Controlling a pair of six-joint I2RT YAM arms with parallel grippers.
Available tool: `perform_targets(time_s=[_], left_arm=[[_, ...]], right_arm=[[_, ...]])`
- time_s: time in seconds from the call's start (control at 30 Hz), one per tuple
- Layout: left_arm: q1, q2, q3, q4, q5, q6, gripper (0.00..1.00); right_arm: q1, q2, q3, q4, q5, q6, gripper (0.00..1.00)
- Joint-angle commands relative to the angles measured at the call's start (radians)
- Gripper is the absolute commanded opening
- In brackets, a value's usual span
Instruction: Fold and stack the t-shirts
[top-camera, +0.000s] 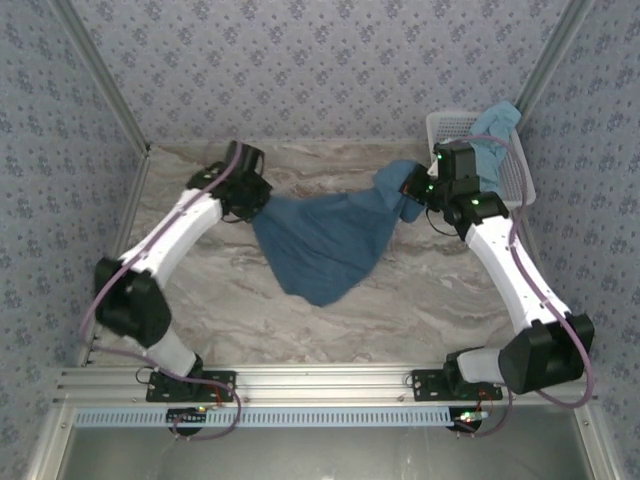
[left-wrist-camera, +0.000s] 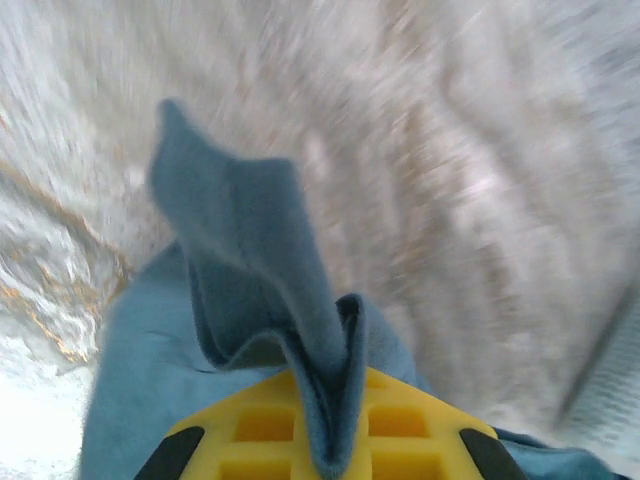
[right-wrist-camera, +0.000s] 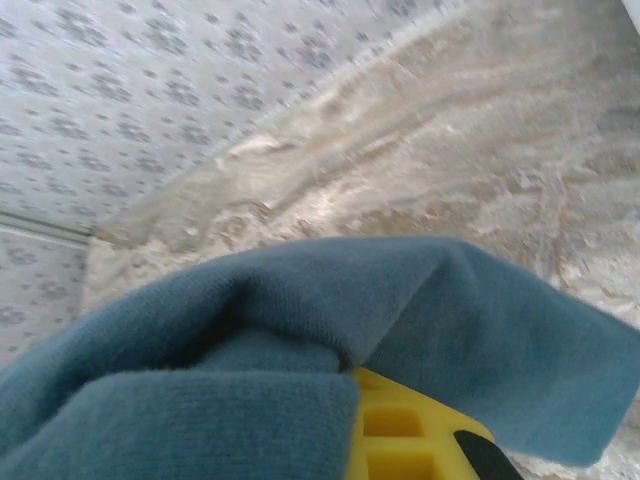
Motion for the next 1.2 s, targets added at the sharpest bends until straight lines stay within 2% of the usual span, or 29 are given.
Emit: perform_targets(time_s=[0.0, 0.13, 0.37, 0.47, 0.57, 0.73, 0.93, 1.0, 1.07, 1.1, 1.17], left_arm=[[0.009, -0.146, 0.049, -0.145, -0.144, 0.129, 0.0], [0.007, -0.316, 0.05, -0.144, -0.21, 0.185, 0.0], [-0.01, -0.627, 0.009, -0.001, -0.302, 0.301, 0.0], [-0.012, -0.66, 0.051, 0.027, -0.309, 0.354, 0.0], [-0.012, -0.604, 0.141, 0.066, -0.316, 0.389, 0.0], [0.01, -0.364, 0.329, 0.07, -0.33, 0.429, 0.0], [0.117, 0.119, 0.636, 0.066, -0.217, 0.455, 0.0], [0.14, 0.323, 0.803, 0.059, -0.184, 0.478, 0.0], [0.159, 0.541, 1.064, -0.026, -0.131, 0.49, 0.0], [0.165, 0.682, 1.259, -0.104, -0.097, 0.494, 0.01], [0.177, 0.924, 1.627, -0.239, -0.015, 0.479, 0.4]], right_arm=[[0.008, -0.08, 0.054, 0.055, -0.028, 0.0, 0.0], [0.043, -0.18, 0.034, 0.075, -0.068, 0.01, 0.0], [0.151, -0.474, -0.096, 0.087, -0.058, 0.022, 0.0], [0.174, -0.57, -0.142, 0.093, -0.025, 0.058, 0.0], [0.183, -0.588, -0.138, 0.09, 0.003, 0.096, 0.0], [0.186, -0.454, -0.044, 0.017, 0.086, 0.13, 0.0], [0.127, -0.139, 0.037, -0.147, 0.116, 0.278, 0.0], [0.098, -0.018, 0.042, -0.147, 0.1, 0.33, 0.0], [0.059, 0.094, 0.057, -0.161, 0.066, 0.378, 0.0], [0.034, 0.164, 0.076, -0.193, 0.034, 0.406, 0.0], [0.006, 0.26, 0.094, -0.181, -0.016, 0.419, 0.21]])
